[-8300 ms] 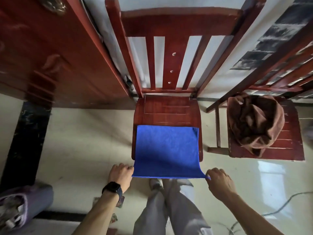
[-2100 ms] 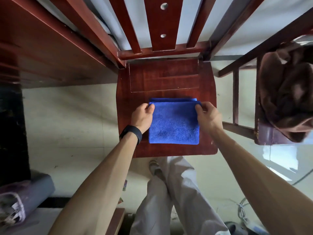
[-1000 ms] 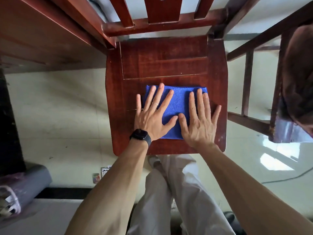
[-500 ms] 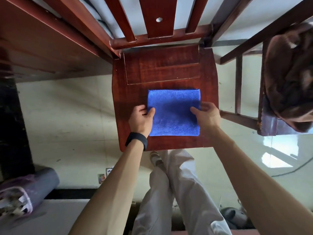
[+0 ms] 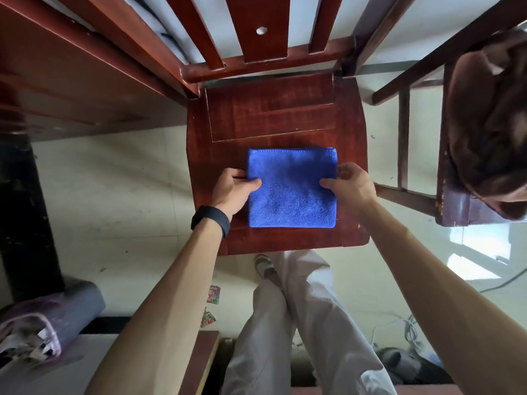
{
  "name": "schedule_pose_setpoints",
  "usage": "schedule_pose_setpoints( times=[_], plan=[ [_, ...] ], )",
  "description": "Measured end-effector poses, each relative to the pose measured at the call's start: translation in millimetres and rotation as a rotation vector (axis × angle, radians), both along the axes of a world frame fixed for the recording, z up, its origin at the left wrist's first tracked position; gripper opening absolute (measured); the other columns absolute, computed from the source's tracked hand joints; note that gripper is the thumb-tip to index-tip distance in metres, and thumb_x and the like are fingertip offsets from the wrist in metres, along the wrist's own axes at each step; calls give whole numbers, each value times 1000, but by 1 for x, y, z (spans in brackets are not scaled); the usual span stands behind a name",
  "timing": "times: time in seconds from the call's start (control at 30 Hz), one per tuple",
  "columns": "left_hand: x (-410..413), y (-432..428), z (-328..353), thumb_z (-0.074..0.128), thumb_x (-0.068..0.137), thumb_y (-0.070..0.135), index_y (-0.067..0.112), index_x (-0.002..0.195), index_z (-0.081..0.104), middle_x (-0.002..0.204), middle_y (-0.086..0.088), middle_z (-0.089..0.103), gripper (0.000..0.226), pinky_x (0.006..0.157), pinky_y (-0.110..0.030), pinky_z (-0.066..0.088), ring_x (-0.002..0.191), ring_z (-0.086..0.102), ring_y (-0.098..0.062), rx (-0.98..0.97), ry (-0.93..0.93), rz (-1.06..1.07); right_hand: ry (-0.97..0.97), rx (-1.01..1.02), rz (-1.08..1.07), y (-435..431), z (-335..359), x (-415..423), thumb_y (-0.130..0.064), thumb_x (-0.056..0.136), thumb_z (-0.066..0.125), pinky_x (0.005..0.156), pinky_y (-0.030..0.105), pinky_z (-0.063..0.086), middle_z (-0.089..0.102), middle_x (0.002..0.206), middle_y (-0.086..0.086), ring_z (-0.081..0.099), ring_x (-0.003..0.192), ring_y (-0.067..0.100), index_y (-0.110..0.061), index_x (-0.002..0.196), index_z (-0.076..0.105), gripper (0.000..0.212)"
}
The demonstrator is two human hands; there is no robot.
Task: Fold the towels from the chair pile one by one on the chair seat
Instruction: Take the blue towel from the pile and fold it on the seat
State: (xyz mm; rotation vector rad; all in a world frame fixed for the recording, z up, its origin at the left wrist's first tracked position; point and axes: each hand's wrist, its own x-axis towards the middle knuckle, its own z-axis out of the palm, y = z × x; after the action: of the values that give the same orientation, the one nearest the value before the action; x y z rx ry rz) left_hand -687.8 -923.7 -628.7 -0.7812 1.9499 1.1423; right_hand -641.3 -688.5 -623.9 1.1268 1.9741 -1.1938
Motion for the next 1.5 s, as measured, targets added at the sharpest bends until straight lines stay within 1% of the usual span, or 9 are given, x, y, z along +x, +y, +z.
schedule_pose_setpoints(
  times=[0.17, 0.3, 0.47, 0.63, 0.8, 0.93, 1.03, 1.2, 1.5],
  plan=[
    [-5, -10, 16, 71, 84, 11, 10, 116, 69, 116, -8, 72, 31, 103, -43, 44, 115, 64, -29, 352, -116, 63, 58, -329, -222, 4, 9, 8, -10, 86, 73, 77, 34, 58, 72, 105, 3, 72, 96, 24, -12, 115, 63, 30],
    [-18, -14, 44, 61, 92, 8, 18, 118, 68, 110, -1, 70, 29, 88, -37, 53, 98, 66, -19, 492, -113, 72, 82, -632, -327, 24, 37, 9, -6, 93, 63, 73, 37, 58, 71, 114, 9, 69, 101, 27, -12, 122, 65, 29],
    [-34, -9, 109, 63, 91, 11, 23, 116, 67, 105, 0, 67, 28, 69, -33, 56, 94, 65, -18, 550, -65, -3, 192, -712, -296, 44, 110, 10, -8, 96, 60, 69, 34, 59, 71, 106, 4, 70, 91, 19, -11, 125, 62, 29],
    [-41, 12, 209, 63, 92, 13, 23, 120, 65, 112, -1, 69, 30, 73, -37, 55, 95, 67, -17, 618, 3, -75, 329, -644, -274, 56, 216, 22, -17, 95, 65, 101, 57, 49, 68, 126, 13, 64, 110, 29, -21, 127, 63, 32],
    [-29, 52, 334, 63, 92, 13, 29, 116, 65, 108, 1, 71, 29, 74, -35, 54, 91, 67, -18, 721, 108, -224, 536, -452, -338, 60, 352, 70, -25, 98, 62, 75, 54, 50, 71, 113, 5, 67, 90, 26, -35, 120, 65, 25],
    [-7, 91, 434, 64, 91, 12, 26, 114, 65, 112, -8, 68, 27, 77, -39, 53, 96, 67, -25, 805, 186, -368, 744, -334, -441, 72, 454, 129, -17, 99, 60, 78, 51, 58, 71, 118, 10, 71, 100, 33, -30, 121, 67, 26],
    [16, 125, 491, 67, 90, 13, 28, 115, 66, 112, -9, 69, 29, 78, -39, 54, 97, 68, -26, 843, 227, -489, 840, -226, -486, 83, 511, 176, -19, 100, 59, 66, 38, 59, 71, 120, 5, 72, 96, 26, -32, 122, 66, 27],
    [65, 200, 555, 66, 91, 16, 27, 119, 65, 111, -6, 71, 30, 80, -41, 54, 101, 68, -29, 870, 314, -691, 969, -46, -644, 113, 564, 252, -13, 101, 56, 82, 57, 56, 74, 113, 2, 72, 93, 19, -28, 123, 64, 28],
    [161, 402, 603, 64, 92, 14, 26, 119, 65, 108, -7, 72, 30, 66, -32, 54, 91, 70, -22, 943, 264, -990, 1104, 145, -927, 232, 599, 376, -12, 100, 58, 69, 44, 61, 75, 110, 3, 73, 98, 24, -27, 121, 65, 26]
  ],
)
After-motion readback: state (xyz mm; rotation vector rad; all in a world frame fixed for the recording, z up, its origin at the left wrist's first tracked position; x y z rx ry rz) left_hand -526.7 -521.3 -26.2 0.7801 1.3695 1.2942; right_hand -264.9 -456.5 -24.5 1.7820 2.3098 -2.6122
